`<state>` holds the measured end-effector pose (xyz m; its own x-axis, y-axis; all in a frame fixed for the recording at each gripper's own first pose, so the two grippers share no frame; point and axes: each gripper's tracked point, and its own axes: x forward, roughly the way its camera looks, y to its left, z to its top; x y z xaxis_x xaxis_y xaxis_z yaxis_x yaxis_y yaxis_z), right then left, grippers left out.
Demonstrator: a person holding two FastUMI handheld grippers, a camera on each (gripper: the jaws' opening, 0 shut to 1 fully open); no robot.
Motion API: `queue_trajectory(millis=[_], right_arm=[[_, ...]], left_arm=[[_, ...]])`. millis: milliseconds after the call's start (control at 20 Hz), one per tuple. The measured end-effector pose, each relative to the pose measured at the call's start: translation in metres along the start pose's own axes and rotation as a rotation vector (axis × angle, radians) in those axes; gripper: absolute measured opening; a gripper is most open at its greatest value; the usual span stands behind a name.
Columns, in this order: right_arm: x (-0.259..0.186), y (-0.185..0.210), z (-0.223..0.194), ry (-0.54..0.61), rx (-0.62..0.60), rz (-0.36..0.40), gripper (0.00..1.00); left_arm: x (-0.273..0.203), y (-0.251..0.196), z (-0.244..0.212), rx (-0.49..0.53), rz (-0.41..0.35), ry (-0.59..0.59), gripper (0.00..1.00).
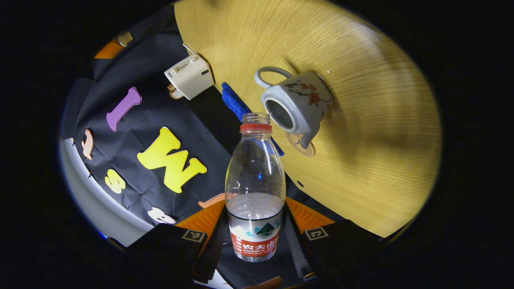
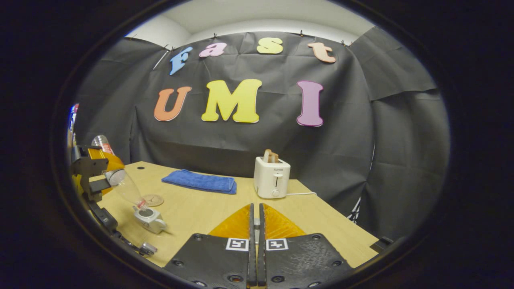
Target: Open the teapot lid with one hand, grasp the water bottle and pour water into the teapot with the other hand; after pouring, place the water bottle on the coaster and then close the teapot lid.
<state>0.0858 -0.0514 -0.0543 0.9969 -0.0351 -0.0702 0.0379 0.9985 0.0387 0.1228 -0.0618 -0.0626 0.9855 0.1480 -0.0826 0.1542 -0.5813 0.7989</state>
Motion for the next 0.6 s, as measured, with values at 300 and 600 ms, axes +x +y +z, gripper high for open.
queue_trajectory(millis=[300,600], right_arm=[[0.003,-0.001,-0.003,0.008,0.003,-0.004,0.01],[0.005,-0.006,-0.004,0.016,0.015,-0.011,0.01]], left_arm=[[0.004,-0.004,-0.006,-0.035,-0.01,-0.003,0.78],[0.016,-0.019,0.003,-0.243,-0.009,-0.07,0.74]])
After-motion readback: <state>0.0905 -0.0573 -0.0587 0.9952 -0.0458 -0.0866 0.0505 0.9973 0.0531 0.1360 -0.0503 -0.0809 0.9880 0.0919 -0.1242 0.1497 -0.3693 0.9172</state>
